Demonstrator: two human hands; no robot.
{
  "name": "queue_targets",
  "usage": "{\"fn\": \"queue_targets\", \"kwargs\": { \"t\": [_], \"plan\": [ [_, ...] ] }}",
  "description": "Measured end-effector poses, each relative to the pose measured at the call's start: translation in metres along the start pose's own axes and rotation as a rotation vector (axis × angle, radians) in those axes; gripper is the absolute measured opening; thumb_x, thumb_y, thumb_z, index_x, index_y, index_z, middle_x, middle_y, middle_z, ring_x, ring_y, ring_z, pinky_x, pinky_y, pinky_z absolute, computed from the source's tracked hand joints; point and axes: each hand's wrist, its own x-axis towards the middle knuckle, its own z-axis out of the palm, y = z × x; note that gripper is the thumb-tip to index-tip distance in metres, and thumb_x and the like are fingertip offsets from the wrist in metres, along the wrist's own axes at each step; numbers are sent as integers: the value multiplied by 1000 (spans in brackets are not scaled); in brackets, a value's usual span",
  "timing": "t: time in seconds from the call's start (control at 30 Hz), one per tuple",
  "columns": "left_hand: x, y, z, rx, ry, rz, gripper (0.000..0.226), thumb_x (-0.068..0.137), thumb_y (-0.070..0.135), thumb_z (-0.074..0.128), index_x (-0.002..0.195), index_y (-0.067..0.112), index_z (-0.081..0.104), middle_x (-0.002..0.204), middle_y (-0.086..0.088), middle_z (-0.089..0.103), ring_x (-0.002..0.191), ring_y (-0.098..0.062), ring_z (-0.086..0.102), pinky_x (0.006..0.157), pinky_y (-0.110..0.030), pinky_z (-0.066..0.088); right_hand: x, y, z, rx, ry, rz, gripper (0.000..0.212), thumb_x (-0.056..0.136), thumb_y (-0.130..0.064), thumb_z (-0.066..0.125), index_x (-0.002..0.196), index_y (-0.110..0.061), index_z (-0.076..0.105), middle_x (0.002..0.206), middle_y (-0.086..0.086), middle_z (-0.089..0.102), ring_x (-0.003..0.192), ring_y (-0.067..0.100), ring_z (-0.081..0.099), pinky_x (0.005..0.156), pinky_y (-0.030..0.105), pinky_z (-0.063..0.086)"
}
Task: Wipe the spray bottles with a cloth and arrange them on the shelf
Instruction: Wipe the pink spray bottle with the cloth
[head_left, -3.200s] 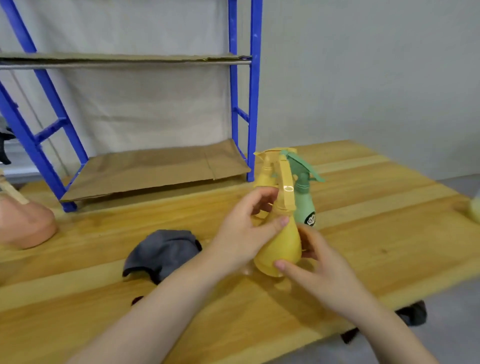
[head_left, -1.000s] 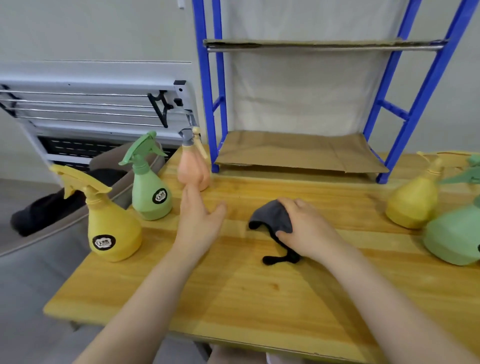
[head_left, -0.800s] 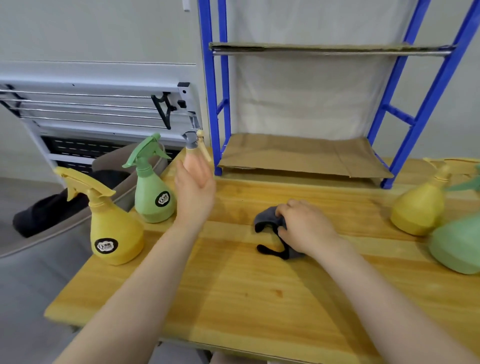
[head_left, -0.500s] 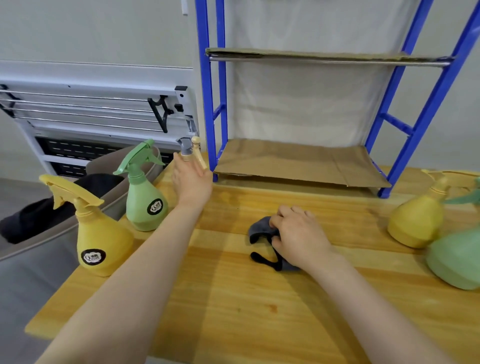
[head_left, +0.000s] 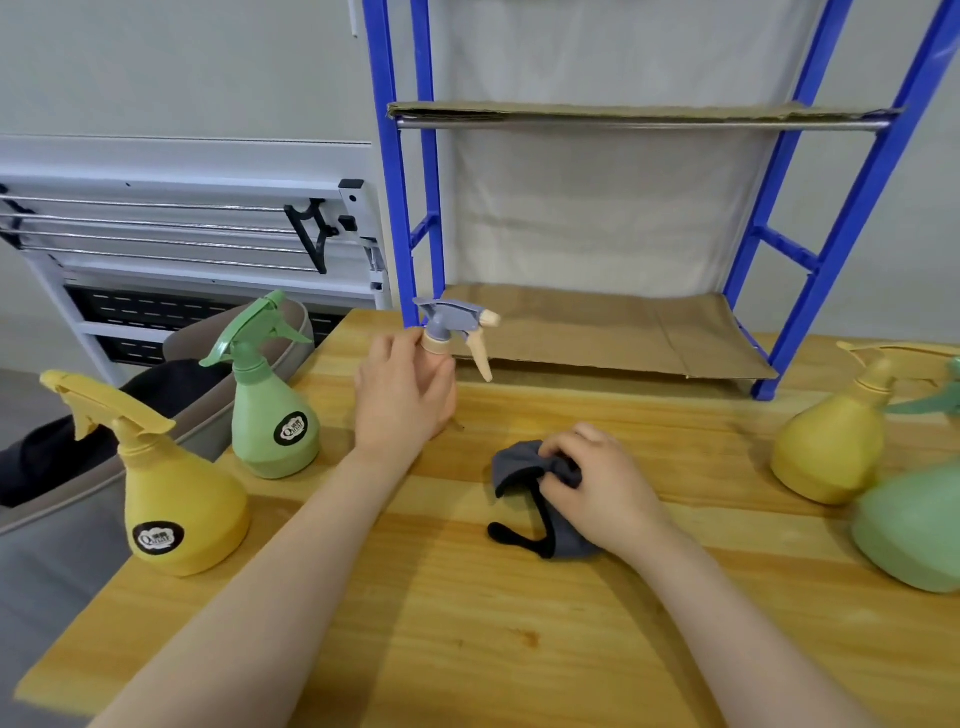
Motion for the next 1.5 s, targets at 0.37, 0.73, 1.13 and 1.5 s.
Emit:
{"fn": "queue_targets", "kwargs": {
  "t": [0.37,0.73,1.13,1.5],
  "plan": [
    [-36,36,2,-124,-66,164,44,84,49,55,120,24,55,108,9,63,104,-20,50,95,-41,37,11,12,-41,1134,289,560,11,95,-23,58,99,-18,67,100,3,75,94,15,69,80,32,54],
    [-36,29,10,38,-106,297,44,83,53,54,122,33,57,112,14,64,108,-21,53,92,-33,32,14,8,-46,1724,113,520,41,92,-13,46,130,-2,58,123,17,65,110,30,64,81,35,57],
    [-39,33,7,153,-44,271,48,81,58,50,120,31,59,106,8,65,104,-25,50,85,-37,32,8,-3,-44,1499,48,199,55,73,2,64,127,-2,58,119,12,69,104,17,67,81,23,54],
    [-41,40,2,184,-38,287,42,83,51,63,119,28,60,106,6,64,105,-26,50,87,-39,33,4,-17,-29,1241,190,254,21,94,-19,59,114,-15,65,108,6,73,96,13,69,80,27,51]
  ]
}}
